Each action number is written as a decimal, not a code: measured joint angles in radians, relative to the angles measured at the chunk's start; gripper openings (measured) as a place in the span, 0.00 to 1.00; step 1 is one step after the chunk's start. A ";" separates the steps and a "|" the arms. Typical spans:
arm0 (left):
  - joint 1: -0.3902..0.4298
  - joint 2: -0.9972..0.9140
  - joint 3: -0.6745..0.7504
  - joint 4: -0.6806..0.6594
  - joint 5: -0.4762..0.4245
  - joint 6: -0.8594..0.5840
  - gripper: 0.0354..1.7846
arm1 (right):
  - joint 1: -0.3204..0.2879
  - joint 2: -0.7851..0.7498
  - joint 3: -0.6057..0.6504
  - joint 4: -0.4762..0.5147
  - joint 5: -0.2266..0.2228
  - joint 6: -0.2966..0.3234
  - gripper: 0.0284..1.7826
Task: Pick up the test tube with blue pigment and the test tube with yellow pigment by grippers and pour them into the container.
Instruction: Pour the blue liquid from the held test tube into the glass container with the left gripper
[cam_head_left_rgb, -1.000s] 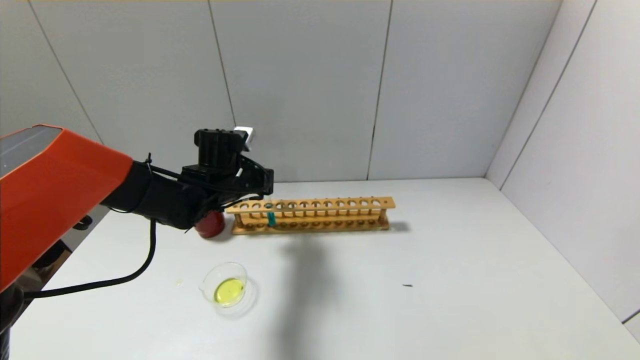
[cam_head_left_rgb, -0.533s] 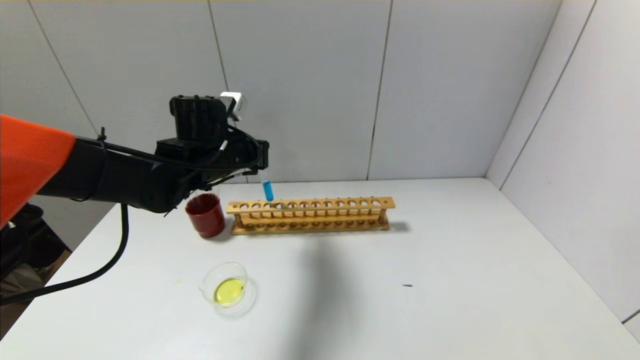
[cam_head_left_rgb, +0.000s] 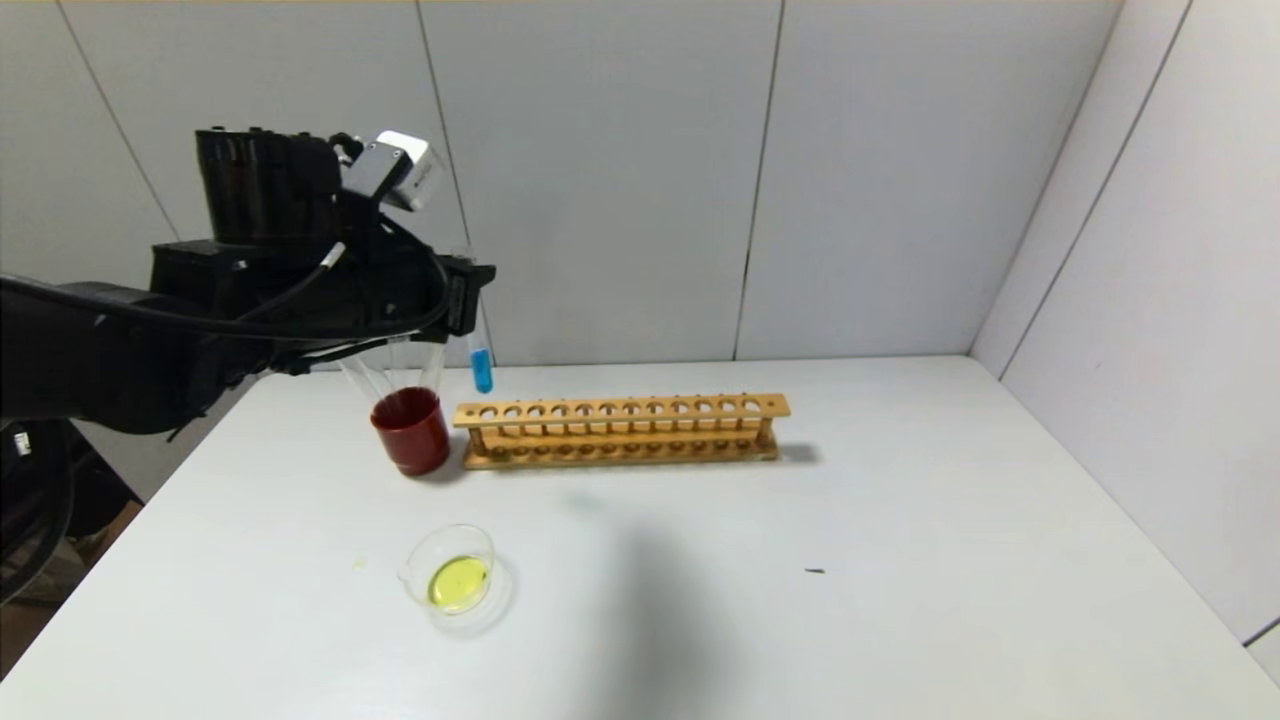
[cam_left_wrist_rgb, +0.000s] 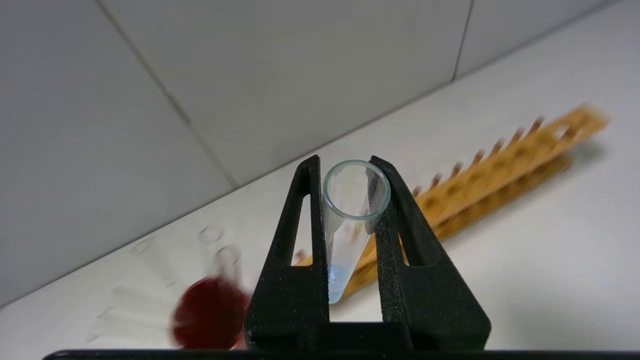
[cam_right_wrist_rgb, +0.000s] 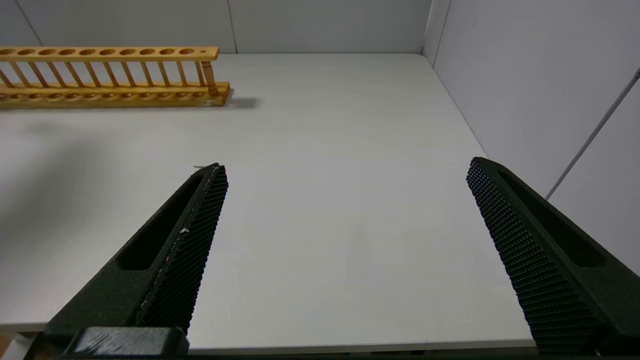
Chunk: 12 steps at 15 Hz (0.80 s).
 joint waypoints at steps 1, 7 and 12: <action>0.029 -0.017 0.037 0.006 -0.020 0.077 0.16 | 0.000 0.000 0.000 0.000 0.000 0.000 0.98; 0.114 -0.101 0.180 0.011 -0.104 0.469 0.16 | 0.000 0.000 0.000 0.000 0.000 0.000 0.98; 0.114 -0.199 0.385 -0.009 -0.115 0.559 0.16 | 0.000 0.000 0.000 0.000 0.000 0.000 0.98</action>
